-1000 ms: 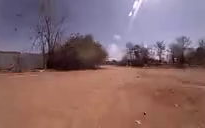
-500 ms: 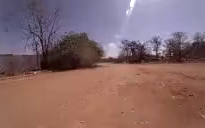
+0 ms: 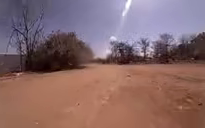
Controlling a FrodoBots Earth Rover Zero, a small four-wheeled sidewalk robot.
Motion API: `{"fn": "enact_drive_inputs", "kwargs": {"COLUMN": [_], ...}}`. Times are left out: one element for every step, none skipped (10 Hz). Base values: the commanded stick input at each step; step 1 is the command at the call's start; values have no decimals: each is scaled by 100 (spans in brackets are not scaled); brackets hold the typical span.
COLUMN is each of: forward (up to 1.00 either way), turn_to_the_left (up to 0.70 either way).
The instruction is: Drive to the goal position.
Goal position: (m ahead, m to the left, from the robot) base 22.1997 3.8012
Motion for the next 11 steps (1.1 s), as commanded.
{"fn": "enact_drive_inputs", "kwargs": {"forward": [100, 100, 100, 100, 100, 100, 100, 100, 100, 100, 100], "turn_to_the_left": [0, 0, 0, 0, 0, 0, 0, 0, 0, 0, 0]}}
